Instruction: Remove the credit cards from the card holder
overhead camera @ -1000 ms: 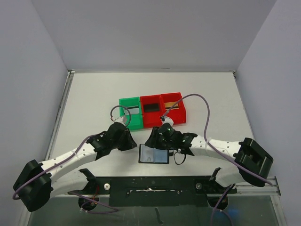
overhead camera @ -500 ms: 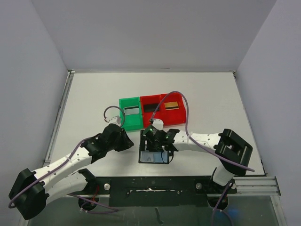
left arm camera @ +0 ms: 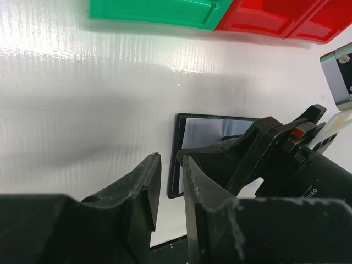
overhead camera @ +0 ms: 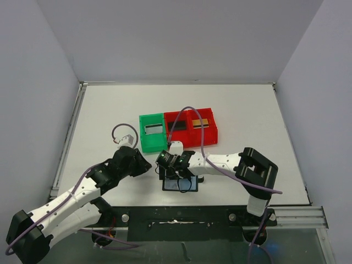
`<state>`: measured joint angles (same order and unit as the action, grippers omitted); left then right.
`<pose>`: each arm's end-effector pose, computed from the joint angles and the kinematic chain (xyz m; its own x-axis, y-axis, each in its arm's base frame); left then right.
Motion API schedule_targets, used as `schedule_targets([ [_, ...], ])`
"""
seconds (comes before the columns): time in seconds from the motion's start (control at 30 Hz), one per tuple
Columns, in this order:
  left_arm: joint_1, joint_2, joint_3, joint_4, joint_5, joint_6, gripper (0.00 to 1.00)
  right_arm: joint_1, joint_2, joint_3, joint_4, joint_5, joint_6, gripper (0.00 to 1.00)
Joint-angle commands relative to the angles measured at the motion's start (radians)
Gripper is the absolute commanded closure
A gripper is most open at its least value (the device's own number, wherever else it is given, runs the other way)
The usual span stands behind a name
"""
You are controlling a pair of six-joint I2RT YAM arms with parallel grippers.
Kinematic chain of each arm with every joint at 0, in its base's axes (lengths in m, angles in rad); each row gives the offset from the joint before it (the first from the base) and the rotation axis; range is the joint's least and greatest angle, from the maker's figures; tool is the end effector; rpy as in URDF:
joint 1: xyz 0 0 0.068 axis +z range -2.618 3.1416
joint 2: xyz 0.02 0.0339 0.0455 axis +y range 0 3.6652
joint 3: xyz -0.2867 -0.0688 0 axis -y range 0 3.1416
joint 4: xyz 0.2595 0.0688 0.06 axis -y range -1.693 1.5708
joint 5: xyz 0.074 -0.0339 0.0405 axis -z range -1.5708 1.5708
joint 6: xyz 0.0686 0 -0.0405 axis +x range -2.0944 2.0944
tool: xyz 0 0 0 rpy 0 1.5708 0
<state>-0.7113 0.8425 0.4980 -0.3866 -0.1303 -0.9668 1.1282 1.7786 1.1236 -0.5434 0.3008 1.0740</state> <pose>0.1569 -0.1234 0.2015 -0.7597 -0.4226 -0.4942 -0.0903 0.8212 -0.5635 0.1778 0.3277 0.1536 -0.9083 0.0441 -0.4160 -0.0386 0.9813 0.1883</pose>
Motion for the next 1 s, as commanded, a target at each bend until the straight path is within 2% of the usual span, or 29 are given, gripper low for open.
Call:
schedule_targets([
  [0.0, 0.009, -0.027, 0.005, 0.001, -0.024, -0.015, 0.79, -0.004, -0.023, -0.054, 0.064, -0.026, 0.014, 0.28],
  [0.17, 0.012, -0.007, 0.016, 0.007, -0.001, -0.005, 0.79, -0.054, -0.115, -0.255, 0.303, -0.160, 0.035, 0.32],
  [0.3, 0.012, 0.005, 0.010, 0.049, 0.038, 0.003, 0.79, -0.084, -0.158, -0.334, 0.399, -0.201, 0.053, 0.32],
  [0.47, 0.012, 0.034, -0.001, 0.098, 0.083, 0.003, 0.79, -0.092, -0.151, -0.338, 0.388, -0.208, 0.053, 0.33],
  [0.6, 0.012, 0.049, -0.001, 0.107, 0.090, 0.005, 0.79, -0.084, -0.133, -0.294, 0.285, -0.148, 0.058, 0.35],
  [0.77, 0.013, 0.040, -0.005, 0.105, 0.085, 0.004, 0.79, -0.059, -0.094, -0.219, 0.158, -0.071, 0.054, 0.44],
  [0.97, 0.013, 0.035, -0.006, 0.099, 0.085, 0.005, 0.79, -0.054, -0.084, -0.216, 0.173, -0.085, 0.052, 0.50],
])
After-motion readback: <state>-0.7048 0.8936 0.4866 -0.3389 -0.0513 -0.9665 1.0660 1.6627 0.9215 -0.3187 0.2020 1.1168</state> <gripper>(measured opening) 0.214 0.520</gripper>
